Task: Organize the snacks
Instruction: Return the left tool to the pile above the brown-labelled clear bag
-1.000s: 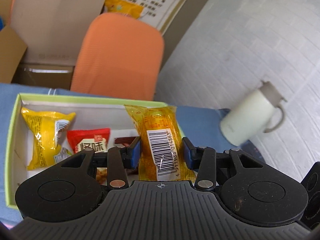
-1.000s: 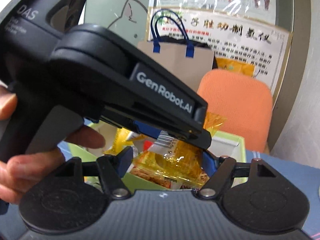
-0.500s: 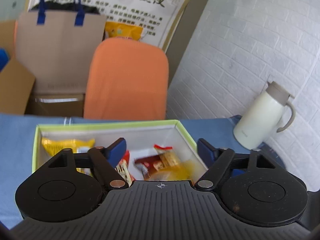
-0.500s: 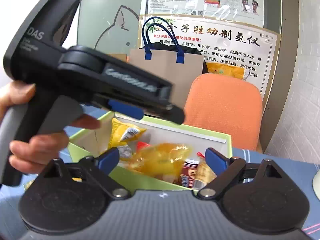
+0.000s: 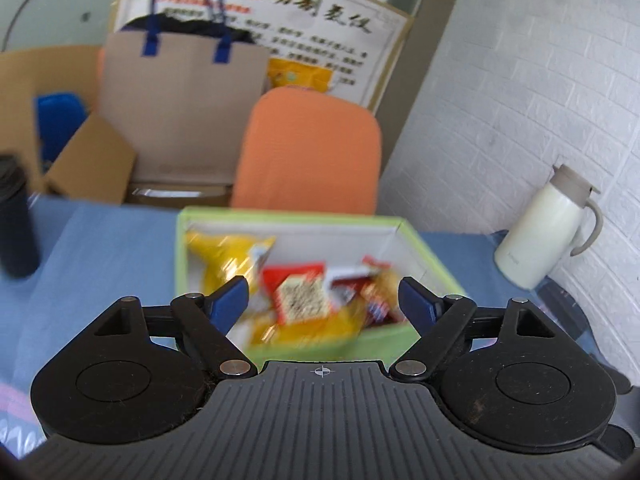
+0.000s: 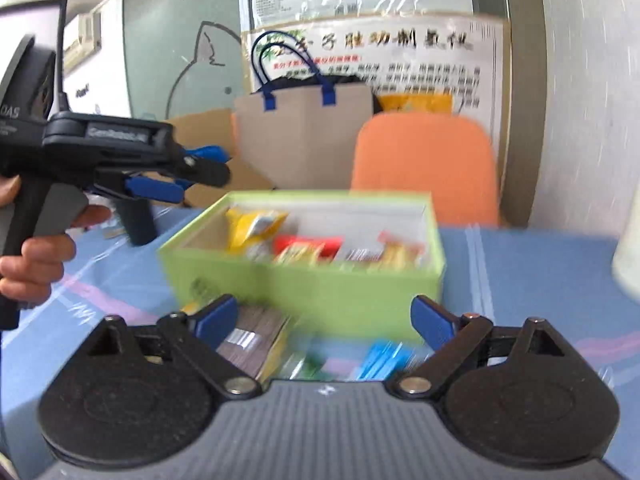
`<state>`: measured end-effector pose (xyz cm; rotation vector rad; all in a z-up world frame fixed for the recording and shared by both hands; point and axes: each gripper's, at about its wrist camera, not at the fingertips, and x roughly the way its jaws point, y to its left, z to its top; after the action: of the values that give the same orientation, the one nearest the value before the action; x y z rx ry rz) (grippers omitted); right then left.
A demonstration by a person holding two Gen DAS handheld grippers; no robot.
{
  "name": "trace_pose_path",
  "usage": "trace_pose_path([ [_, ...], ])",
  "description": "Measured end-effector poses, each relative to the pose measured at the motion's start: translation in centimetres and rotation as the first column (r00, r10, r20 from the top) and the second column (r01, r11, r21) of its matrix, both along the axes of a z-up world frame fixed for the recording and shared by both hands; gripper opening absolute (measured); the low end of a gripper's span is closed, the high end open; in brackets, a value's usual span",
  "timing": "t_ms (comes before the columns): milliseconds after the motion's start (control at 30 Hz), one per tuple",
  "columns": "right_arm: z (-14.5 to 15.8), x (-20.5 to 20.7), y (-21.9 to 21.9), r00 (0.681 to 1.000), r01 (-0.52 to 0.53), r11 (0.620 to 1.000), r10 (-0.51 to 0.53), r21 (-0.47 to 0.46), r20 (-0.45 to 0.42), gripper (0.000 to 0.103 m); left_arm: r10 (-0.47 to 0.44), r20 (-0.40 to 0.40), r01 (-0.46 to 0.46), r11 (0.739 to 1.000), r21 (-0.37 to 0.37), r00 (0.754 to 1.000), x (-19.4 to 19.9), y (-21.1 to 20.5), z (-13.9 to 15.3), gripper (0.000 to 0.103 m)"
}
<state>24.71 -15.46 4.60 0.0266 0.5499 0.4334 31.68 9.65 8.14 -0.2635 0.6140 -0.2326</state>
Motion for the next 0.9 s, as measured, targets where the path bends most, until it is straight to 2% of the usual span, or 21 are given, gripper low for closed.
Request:
trace_pose_path([
  [133, -2.0, -3.3, 2.3, 0.997, -0.061, 0.998, 0.062, 0.034, -0.046, 0.092, 0.062, -0.032, -0.061, 0.998, 0.007, 0.998, -4.1, 2.6, -2.5, 0.072],
  [267, -3.5, -5.3, 5.8, 0.985, -0.144, 0.988, 0.148, 0.047, -0.088, 0.092, 0.173, -0.089, -0.173, 0.985, 0.004, 0.981, -7.9, 5.8, -5.7, 0.072],
  [367, -4.0, -5.5, 7.9, 0.980, -0.170, 0.985, 0.171, 0.024, -0.098, 0.093, 0.241, -0.135, -0.245, 0.969, -0.020, 0.961, -9.5, 8.4, -7.2, 0.072],
  [467, -3.8, -4.9, 8.9, 0.982, -0.169, 0.986, 0.168, -0.002, -0.090, 0.093, 0.251, -0.162, -0.265, 0.962, -0.070, 0.954, -9.7, 10.1, -7.6, 0.071],
  [567, -3.3, -4.1, 8.9, 0.989, -0.136, 0.990, 0.134, -0.029, -0.063, 0.093, 0.204, -0.149, -0.224, 0.965, -0.137, 0.968, -9.1, 9.8, -6.7, 0.072],
  [667, -2.9, -2.3, 7.8, 0.996, -0.070, 0.998, 0.070, 0.000, -0.063, 0.093, 0.078, -0.138, -0.107, 0.969, -0.221, 0.987, -7.0, 7.7, -5.9, 0.073],
  [767, -3.4, -0.2, 7.1, 0.991, -0.040, 0.998, 0.046, 0.049, -0.123, 0.093, -0.034, -0.184, -0.020, 0.959, -0.284, 0.982, -3.7, 5.1, -6.4, 0.067],
  [900, -4.1, 1.2, 7.3, 0.988, -0.054, 0.998, 0.055, 0.010, -0.144, 0.092, -0.075, -0.253, 0.006, 0.965, -0.263, 0.965, -0.2, 2.3, -7.6, 0.063],
])
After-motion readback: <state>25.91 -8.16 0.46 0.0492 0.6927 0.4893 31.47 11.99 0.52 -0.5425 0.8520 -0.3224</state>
